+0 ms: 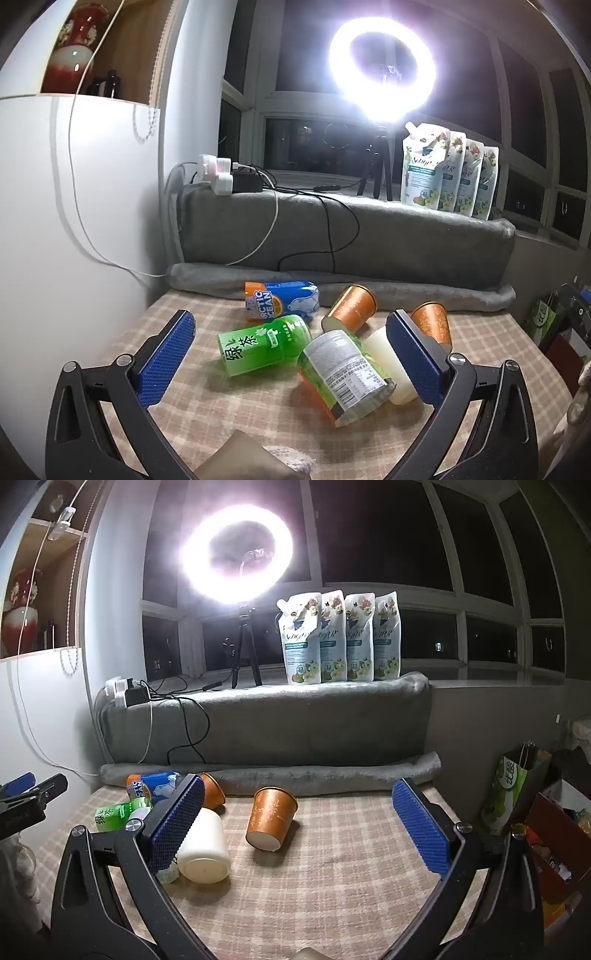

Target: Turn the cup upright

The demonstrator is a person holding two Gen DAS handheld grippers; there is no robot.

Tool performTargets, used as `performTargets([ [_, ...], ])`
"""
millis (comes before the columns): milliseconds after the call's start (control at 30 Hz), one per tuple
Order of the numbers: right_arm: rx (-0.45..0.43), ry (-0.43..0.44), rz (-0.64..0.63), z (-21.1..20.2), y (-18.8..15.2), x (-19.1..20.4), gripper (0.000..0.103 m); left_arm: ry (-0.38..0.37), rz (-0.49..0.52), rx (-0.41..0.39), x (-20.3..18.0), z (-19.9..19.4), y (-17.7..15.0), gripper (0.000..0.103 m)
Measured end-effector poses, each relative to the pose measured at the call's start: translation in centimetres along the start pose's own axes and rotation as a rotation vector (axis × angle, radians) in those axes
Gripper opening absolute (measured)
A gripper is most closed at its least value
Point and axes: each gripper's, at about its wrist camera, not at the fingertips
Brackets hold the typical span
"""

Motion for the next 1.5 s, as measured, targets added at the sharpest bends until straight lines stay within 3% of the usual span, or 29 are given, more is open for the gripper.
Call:
performTargets([
  [1500, 0.062, 0.048, 0.001, 1.9, 0.2, 0.5, 0.103, 0.031, 0.016, -0.007, 0.4, 0.6, 0.5, 0.102],
])
Point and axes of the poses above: each gripper's, at about its wrist camera, not at the fingertips, and z roughly the way its jaws point, x to its left, y to its top, and after that the axes turned 1 degree about z, right-handed
